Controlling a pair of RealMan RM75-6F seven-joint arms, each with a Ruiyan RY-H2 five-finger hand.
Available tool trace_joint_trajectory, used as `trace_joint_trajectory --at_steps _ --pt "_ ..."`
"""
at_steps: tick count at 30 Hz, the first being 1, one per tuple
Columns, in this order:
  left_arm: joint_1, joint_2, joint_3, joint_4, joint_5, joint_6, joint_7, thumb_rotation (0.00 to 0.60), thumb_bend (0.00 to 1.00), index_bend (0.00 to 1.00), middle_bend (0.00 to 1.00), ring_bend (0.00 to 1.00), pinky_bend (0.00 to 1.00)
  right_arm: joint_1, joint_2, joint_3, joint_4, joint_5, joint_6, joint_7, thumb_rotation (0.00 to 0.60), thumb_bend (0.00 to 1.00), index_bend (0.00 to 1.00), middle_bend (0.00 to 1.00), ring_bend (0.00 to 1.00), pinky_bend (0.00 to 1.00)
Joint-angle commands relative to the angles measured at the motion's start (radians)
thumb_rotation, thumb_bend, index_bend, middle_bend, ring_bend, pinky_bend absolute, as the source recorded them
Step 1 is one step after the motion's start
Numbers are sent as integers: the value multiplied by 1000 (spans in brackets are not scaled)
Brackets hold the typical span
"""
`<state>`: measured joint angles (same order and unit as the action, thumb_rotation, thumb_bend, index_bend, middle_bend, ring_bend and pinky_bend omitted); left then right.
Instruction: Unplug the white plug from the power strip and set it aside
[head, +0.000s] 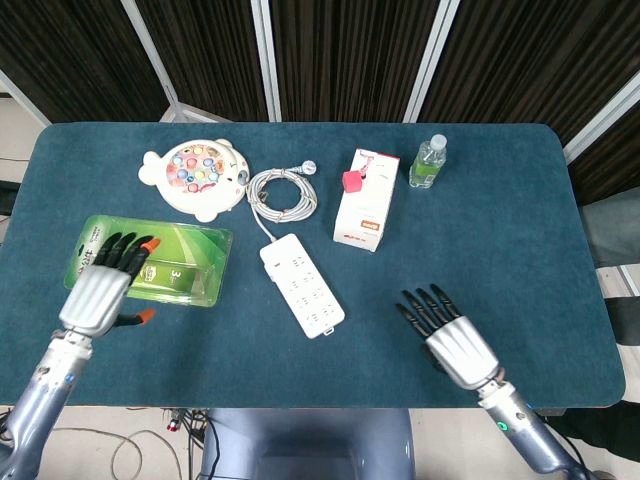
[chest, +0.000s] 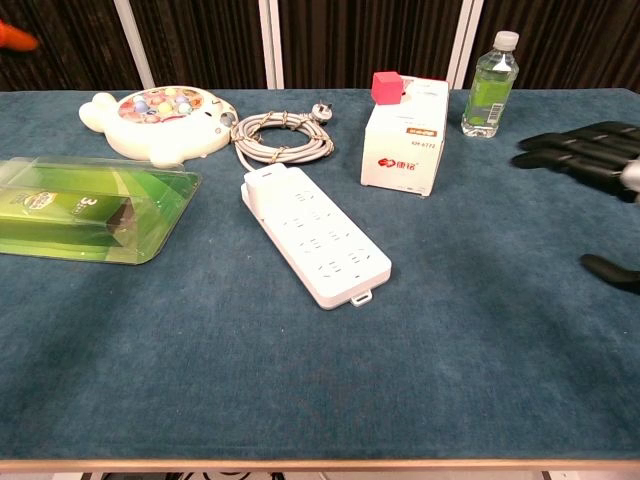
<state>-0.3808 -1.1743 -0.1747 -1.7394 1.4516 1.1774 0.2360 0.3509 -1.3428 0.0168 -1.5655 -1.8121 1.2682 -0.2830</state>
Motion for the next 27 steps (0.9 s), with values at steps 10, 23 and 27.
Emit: trace_joint_trajectory --at_steps 10,23,27 --pt "-208 -35 -99 -38 -156 -205 148 600 7 59 68 1 0 111 -117 33 -46 51 -181 -102 600 513 0 0 0 0" --pt "-347 -121 -100 49 -263 -318 209 600 8 70 79 2 0 176 -263 49 43 155 -301 -164 600 655 0 0 0 0" --pt "-381 -146 -92 81 -281 -343 218 600 8 71 82 2 0 191 -291 57 69 179 -314 -168 600 656 0 0 0 0"
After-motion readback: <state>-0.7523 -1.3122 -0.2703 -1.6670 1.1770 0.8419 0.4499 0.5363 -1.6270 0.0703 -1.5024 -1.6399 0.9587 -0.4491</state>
